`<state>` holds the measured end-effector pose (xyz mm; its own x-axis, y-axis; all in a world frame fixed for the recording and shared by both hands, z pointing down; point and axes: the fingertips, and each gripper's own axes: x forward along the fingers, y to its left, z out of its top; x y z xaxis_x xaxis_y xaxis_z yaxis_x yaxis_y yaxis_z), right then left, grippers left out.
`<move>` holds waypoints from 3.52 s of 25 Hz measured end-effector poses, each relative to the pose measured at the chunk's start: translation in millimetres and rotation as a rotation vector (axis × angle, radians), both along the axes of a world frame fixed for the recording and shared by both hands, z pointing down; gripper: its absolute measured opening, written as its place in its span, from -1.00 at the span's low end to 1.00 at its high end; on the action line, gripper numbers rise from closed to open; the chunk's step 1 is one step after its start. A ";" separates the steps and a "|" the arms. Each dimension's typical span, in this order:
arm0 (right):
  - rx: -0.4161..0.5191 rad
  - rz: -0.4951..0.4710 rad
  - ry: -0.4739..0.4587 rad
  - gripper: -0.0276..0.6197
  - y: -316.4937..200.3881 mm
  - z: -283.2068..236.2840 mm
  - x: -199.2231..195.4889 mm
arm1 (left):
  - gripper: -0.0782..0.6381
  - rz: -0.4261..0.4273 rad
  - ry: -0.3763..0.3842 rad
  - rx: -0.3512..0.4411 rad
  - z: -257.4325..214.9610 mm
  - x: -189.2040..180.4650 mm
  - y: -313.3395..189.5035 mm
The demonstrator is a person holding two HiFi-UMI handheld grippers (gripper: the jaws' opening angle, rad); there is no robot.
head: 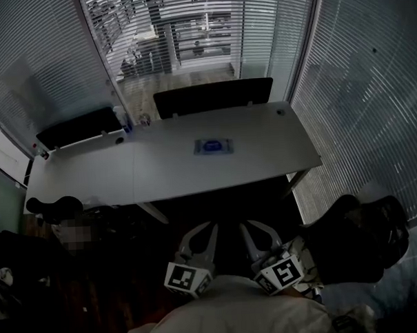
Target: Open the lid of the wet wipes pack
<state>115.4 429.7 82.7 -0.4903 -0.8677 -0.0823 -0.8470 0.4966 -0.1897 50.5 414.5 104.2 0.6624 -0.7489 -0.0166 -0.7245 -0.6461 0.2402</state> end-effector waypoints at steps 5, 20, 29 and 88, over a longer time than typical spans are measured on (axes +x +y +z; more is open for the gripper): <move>-0.014 -0.014 -0.013 -0.91 5.0 3.4 10.4 | -0.77 -0.003 0.005 -0.007 1.9 16.8 6.0; -0.042 -0.003 -0.035 -0.91 -1.1 19.3 37.5 | -0.77 0.005 -0.024 -0.033 13.1 42.4 0.1; -0.039 0.007 -0.028 -0.91 -43.6 30.0 37.9 | -0.77 0.030 -0.049 -0.034 25.6 49.2 -39.4; -0.004 0.034 0.053 -0.91 -382.4 8.5 -45.1 | -0.77 0.057 -0.032 0.029 4.6 -35.8 -385.5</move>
<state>70.2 47.3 91.2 -0.4645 -0.8840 -0.0529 -0.8721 0.4670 -0.1460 14.7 29.0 108.8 0.7044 -0.7097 -0.0158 -0.6936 -0.6928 0.1976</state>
